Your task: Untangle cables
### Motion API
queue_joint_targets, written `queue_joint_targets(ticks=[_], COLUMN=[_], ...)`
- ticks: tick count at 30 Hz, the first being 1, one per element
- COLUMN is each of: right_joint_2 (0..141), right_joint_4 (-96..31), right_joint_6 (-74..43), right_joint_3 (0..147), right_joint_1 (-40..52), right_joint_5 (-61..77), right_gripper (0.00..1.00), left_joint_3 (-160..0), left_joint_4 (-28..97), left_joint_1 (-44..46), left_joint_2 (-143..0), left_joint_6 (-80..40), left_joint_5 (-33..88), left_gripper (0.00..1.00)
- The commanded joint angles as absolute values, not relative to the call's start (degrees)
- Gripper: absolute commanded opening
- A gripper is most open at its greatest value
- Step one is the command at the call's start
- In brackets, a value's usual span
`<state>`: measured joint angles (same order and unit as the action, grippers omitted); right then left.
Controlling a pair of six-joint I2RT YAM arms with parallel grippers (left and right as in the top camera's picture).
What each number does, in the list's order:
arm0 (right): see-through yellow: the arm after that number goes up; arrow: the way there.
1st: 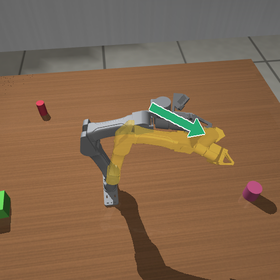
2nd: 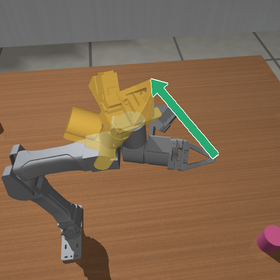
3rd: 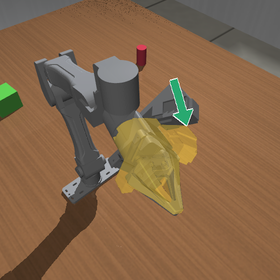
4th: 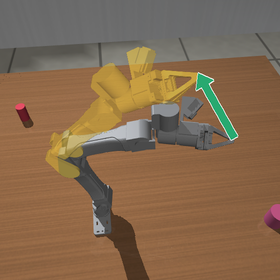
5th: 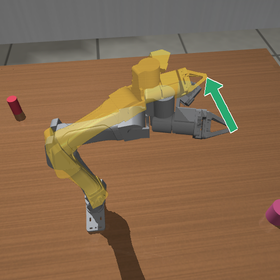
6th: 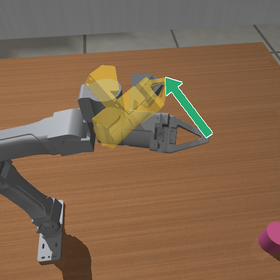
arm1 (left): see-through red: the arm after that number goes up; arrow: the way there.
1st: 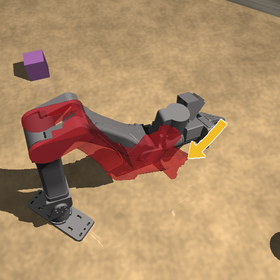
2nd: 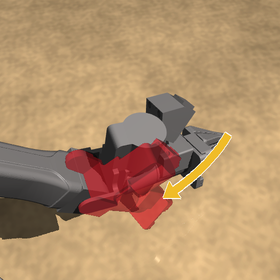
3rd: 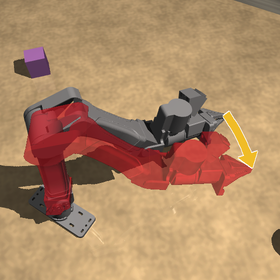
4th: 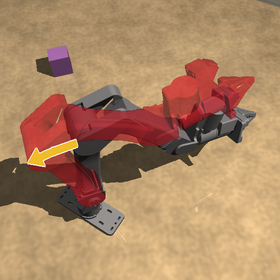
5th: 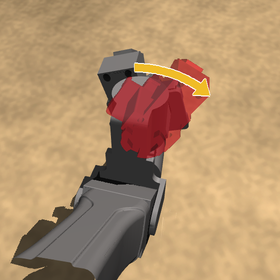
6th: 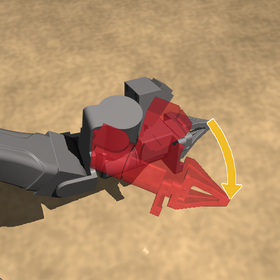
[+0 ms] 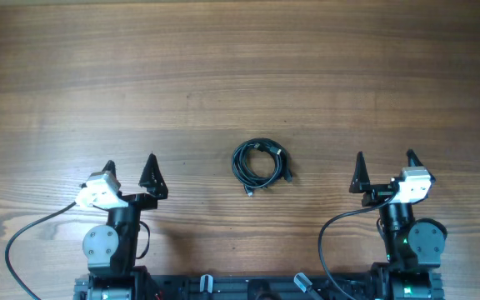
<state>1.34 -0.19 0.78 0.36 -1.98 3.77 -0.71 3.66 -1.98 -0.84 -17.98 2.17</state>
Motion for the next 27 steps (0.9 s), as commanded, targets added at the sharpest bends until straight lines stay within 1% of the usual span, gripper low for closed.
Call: queue_joint_targets(ticks=[1,15,21,27], right_joint_2=[1.67,1.67,1.67,1.67], right_joint_4=[0.03,0.05,0.05,0.05], right_joint_6=[1.43,1.45,1.43,1.45], right_joint_3=[0.30,0.30,0.30,0.30], right_joint_1=[-2.07,-2.07,-2.07,-2.07], right_joint_5=[2.98,3.01,2.98,3.01], right_gripper=[1.00,1.00,1.00,1.00], left_joint_3=[-0.34,-0.51,-4.82,-11.07], left_joint_4=[3.31,3.29,3.77,9.91], left_joint_1=[-1.72,-1.72,-1.72,-1.72], left_joint_2=[-0.93,-0.93,-0.93,-0.99], left_joint_6=[-18.50,-18.50,-18.50,-18.50], left_joint_5=[1.89,1.87,1.87,1.87], left_gripper=[1.00,1.00,1.00,1.00])
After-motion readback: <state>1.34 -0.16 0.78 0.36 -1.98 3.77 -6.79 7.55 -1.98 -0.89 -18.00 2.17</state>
